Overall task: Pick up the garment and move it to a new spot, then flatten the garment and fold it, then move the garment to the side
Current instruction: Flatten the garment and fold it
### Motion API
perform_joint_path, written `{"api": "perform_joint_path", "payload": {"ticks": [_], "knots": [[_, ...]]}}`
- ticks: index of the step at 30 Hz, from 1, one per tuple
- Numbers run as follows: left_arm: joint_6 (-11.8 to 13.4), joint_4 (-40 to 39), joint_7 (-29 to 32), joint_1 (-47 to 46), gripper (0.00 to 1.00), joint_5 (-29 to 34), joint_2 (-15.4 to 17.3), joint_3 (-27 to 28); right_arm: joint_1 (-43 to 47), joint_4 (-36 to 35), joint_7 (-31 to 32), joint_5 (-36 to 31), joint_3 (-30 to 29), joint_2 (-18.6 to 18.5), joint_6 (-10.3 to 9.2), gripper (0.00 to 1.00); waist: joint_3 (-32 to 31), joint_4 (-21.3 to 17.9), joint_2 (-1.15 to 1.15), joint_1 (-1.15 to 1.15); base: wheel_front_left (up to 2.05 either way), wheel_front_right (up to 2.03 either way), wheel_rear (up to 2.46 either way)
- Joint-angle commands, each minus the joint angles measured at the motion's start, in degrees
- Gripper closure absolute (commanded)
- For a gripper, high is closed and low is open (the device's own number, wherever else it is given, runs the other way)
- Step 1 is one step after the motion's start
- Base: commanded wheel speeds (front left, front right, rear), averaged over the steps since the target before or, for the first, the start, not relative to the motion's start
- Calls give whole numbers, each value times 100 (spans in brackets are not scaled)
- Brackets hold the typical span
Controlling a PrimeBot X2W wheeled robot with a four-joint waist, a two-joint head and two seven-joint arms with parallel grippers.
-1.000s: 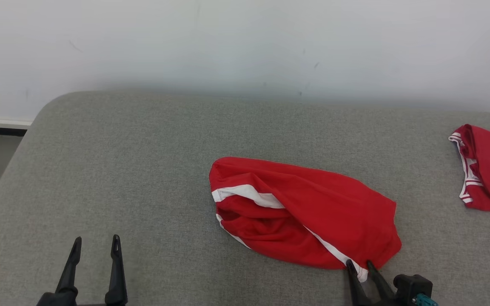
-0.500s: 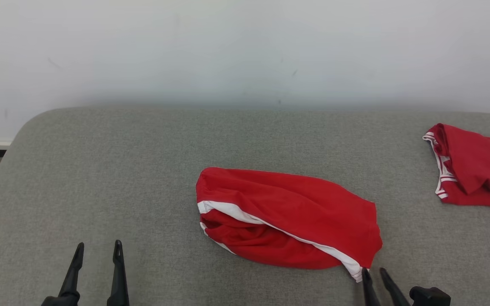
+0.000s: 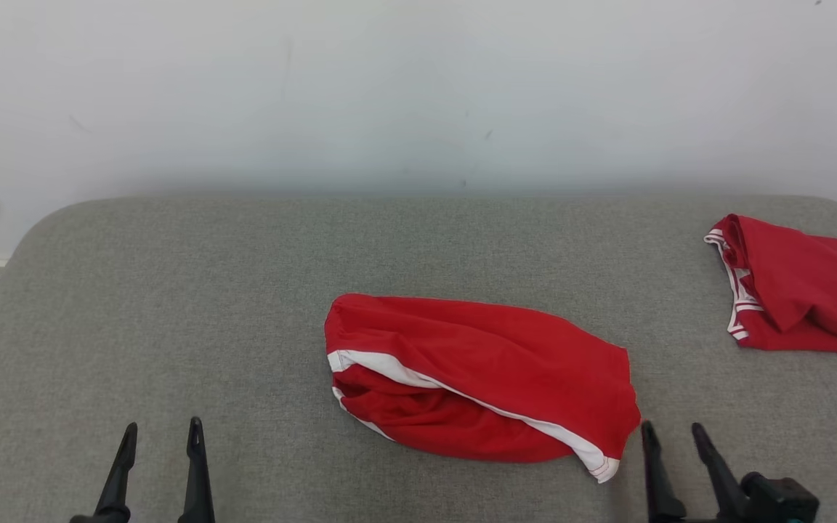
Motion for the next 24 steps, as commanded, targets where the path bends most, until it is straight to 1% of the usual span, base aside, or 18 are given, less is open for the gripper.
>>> {"api": "perform_joint_path", "payload": {"ticks": [1,6,11,15,17,19,24], "knots": [[20,-35,-19,109,0,14,-8,36,133,-188,0,-55,-90,-1,-15,0,-23,-28,0,0,0,0,0],[11,-52,-19,185,0,106,-8,143,414,-744,0,-208,-306,43,-15,0,-41,-91,0,0,0,0,0],[-21,-69,-19,260,0,294,47,212,676,-1084,1,-286,-379,69,-15,0,-38,-170,0,0,0,0,0],[-19,-73,-19,378,0,364,75,241,798,-1168,1,-314,-393,70,-15,0,-35,-201,0,0,0,0,0],[23,-85,-19,454,0,428,73,245,842,-1194,0,-340,-399,74,-15,0,-36,-211,0,0,0,0,0],[69,-98,-19,516,0,470,63,226,863,-1170,1,-347,-382,71,-15,0,-37,-209,0,0,0,0,0],[77,-58,-19,464,0,461,60,227,753,-1025,0,-311,-226,17,-15,0,-19,-176,0,0,0,0,0]]}}
